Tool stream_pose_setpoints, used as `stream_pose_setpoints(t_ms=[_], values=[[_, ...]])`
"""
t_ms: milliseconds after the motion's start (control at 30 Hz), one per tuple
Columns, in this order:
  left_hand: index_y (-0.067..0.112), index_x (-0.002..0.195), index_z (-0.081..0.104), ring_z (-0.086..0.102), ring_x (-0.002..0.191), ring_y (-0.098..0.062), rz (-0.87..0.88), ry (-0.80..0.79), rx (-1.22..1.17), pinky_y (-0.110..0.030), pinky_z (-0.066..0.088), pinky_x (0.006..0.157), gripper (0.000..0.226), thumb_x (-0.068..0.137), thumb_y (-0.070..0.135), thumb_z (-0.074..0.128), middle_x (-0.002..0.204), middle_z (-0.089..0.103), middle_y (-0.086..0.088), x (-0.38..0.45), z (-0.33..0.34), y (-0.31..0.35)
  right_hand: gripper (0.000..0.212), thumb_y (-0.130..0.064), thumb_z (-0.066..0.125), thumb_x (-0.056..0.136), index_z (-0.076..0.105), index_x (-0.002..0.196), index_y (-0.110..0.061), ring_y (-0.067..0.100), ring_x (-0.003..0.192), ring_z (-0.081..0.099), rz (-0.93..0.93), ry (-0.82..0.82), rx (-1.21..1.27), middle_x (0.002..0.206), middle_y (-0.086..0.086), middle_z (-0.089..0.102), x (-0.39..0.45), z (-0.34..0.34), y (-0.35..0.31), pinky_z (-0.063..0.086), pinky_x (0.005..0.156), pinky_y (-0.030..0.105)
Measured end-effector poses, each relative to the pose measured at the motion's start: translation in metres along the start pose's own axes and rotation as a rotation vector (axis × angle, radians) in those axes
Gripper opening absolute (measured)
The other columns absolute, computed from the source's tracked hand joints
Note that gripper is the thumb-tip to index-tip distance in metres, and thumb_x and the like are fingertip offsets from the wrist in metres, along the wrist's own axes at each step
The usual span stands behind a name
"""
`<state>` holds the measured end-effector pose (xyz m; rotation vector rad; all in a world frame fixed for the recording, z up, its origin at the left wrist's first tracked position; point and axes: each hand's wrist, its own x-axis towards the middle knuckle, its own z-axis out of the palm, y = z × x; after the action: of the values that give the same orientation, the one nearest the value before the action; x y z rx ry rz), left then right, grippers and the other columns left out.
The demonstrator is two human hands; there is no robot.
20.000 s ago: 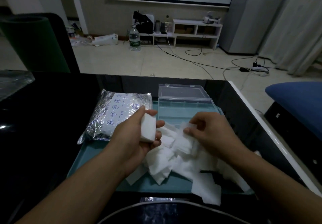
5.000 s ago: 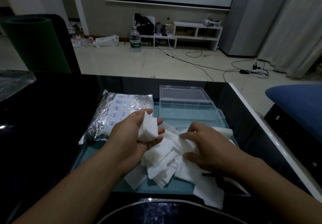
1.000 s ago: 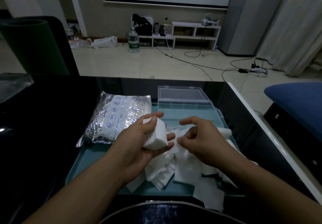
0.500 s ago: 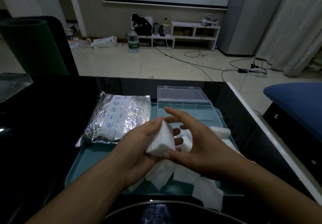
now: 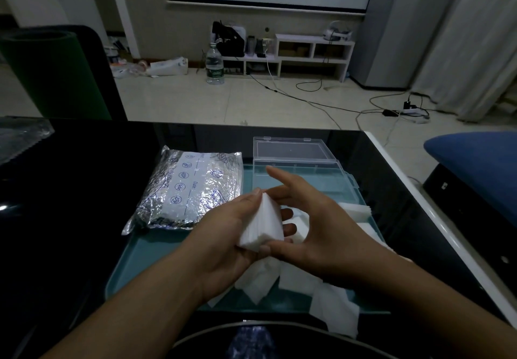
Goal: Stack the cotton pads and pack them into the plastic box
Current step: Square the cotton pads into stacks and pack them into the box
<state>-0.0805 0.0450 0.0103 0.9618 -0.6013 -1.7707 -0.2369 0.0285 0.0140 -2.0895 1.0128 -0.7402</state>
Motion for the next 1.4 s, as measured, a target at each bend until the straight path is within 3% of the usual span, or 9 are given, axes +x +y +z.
stream_pose_setpoints(t_ms=[167,367,467,567,667,900,1100,1267,1400], values=[[0.002,0.121,0.063,0.072,0.085,-0.033,0.005,-0.005,0.045,-0.040,0.062,0.067,0.037,0.100,0.027,0.045,0.111,0.070,-0.023,0.001,-0.001,-0.002,0.096,-0.026,0.084,0.073,0.024,0.145,-0.042,-0.010,0.109,0.052,-0.014,-0.001,0.000,0.121,-0.023,0.053,0.000,0.000,-0.001,0.044,0.079,0.003],[0.007,0.130,0.059,0.061,0.115,-0.044,-0.038,-0.082,0.069,-0.052,0.049,0.099,0.049,0.094,0.040,0.057,0.127,0.062,-0.023,0.008,-0.008,-0.004,0.097,-0.024,0.083,0.073,0.022,0.146,-0.043,-0.014,0.109,0.051,-0.024,-0.011,-0.013,0.121,-0.022,0.052,0.000,0.000,-0.002,0.043,0.077,0.001],[0.007,0.129,0.060,0.060,0.116,-0.042,0.014,-0.180,0.132,-0.042,0.052,0.086,0.040,0.090,0.014,0.063,0.130,0.060,-0.023,0.007,-0.008,-0.006,0.098,-0.018,0.082,0.075,0.020,0.147,-0.042,-0.007,0.106,0.057,-0.042,-0.009,-0.006,0.122,-0.016,0.055,-0.001,0.002,-0.002,0.046,0.077,0.004],[0.007,0.119,0.065,0.063,0.088,-0.032,0.050,-0.177,0.143,-0.032,0.052,0.064,0.045,0.076,-0.003,0.058,0.113,0.065,-0.023,0.006,-0.008,-0.009,0.103,-0.022,0.082,0.076,0.011,0.146,-0.048,-0.005,0.110,0.053,-0.056,-0.007,-0.055,0.125,-0.016,0.051,-0.002,0.006,-0.002,0.042,0.081,0.001],[0.011,0.108,0.071,0.056,0.076,-0.029,0.067,-0.147,0.163,-0.033,0.045,0.059,0.040,0.082,-0.011,0.048,0.097,0.063,-0.019,0.005,-0.006,-0.010,0.107,-0.032,0.082,0.075,0.004,0.148,-0.049,-0.005,0.114,0.049,-0.057,-0.013,-0.116,0.128,-0.021,0.047,-0.003,0.008,-0.003,0.039,0.088,0.001],[0.008,0.094,0.066,0.051,0.069,-0.026,0.077,-0.143,0.155,-0.030,0.042,0.056,0.032,0.082,-0.013,0.044,0.083,0.057,-0.018,0.002,0.002,-0.012,0.106,-0.028,0.079,0.077,0.006,0.153,-0.039,0.004,0.112,0.057,-0.118,-0.020,-0.161,0.129,-0.011,0.055,-0.003,0.013,-0.001,0.046,0.094,0.019],[0.000,0.114,0.061,0.058,0.087,-0.031,0.077,-0.111,0.232,-0.032,0.049,0.062,0.029,0.088,-0.007,0.048,0.096,0.063,-0.020,0.002,0.002,-0.015,0.101,-0.028,0.075,0.078,0.009,0.154,-0.037,0.010,0.112,0.055,-0.182,-0.042,-0.232,0.130,-0.007,0.053,-0.002,0.011,0.000,0.050,0.092,0.032],[0.007,0.117,0.063,0.071,0.086,-0.022,0.084,0.011,0.371,-0.030,0.054,0.062,0.027,0.091,0.014,0.063,0.103,0.073,-0.013,0.004,-0.005,-0.018,0.104,-0.034,0.075,0.079,0.000,0.152,-0.038,0.013,0.111,0.050,-0.200,-0.011,-0.429,0.126,-0.003,0.053,-0.002,0.006,0.005,0.044,0.094,0.025],[0.000,0.098,0.069,0.072,0.077,-0.020,0.158,0.046,0.503,-0.032,0.057,0.067,0.016,0.092,0.014,0.063,0.086,0.075,-0.011,0.003,-0.007,-0.018,0.104,-0.050,0.064,0.081,-0.017,0.145,-0.044,0.013,0.112,0.045,-0.170,-0.016,-0.544,0.126,-0.002,0.049,-0.001,0.006,0.010,0.035,0.095,0.021]])
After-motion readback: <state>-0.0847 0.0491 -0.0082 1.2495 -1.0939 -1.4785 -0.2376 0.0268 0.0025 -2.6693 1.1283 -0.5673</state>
